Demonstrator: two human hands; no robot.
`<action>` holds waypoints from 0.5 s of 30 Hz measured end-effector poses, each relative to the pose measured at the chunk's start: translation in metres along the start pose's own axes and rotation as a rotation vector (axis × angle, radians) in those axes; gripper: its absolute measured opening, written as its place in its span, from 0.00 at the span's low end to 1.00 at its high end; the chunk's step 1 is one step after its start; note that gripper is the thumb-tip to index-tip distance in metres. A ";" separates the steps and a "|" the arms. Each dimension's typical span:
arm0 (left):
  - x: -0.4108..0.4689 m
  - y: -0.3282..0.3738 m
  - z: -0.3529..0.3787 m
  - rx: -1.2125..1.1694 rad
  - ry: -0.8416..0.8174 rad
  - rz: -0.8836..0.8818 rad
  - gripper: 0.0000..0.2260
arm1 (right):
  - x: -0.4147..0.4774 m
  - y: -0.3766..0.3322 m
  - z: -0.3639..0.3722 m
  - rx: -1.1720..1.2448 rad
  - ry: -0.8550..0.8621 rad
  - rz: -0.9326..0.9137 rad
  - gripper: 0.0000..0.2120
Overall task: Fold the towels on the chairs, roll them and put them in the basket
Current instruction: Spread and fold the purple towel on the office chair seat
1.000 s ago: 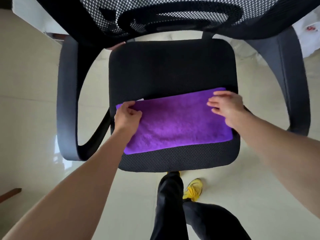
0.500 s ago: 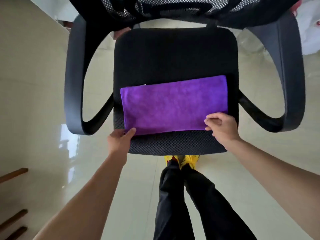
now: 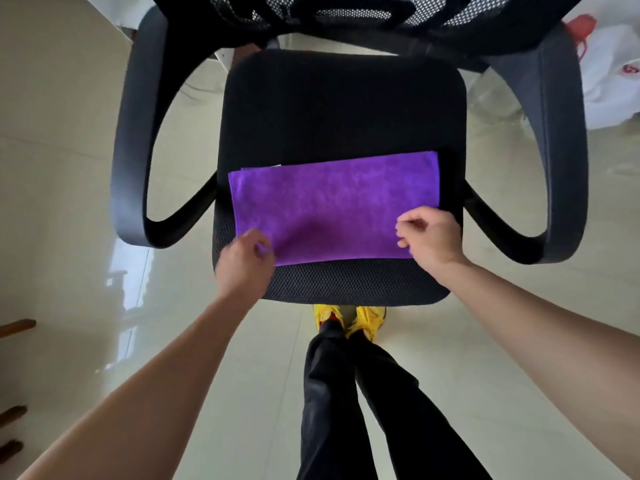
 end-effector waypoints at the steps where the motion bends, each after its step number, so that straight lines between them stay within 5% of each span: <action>1: 0.000 0.006 0.008 -0.012 -0.068 0.011 0.02 | -0.001 -0.001 0.010 0.085 -0.079 0.049 0.05; 4: 0.004 -0.003 0.025 0.019 -0.186 -0.049 0.05 | 0.001 0.017 0.014 0.173 -0.189 0.272 0.04; 7: 0.008 -0.016 0.023 0.121 -0.208 -0.045 0.05 | 0.010 0.040 -0.017 0.137 -0.066 0.375 0.02; 11: 0.014 -0.001 0.010 0.315 -0.072 0.172 0.06 | 0.029 0.040 -0.048 -0.163 0.110 0.204 0.06; 15: 0.037 0.028 0.003 0.509 -0.037 0.487 0.31 | 0.044 0.025 -0.044 -0.213 0.225 0.063 0.18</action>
Point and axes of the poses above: each hand's wrist, its own x-axis towards the middle knuckle, its own z-axis out of the palm, y = z × x, the point moved 3 cm from there along x, towards the middle knuckle, and after that the axes turned 6 degrees about x, right-handed, at the moved point
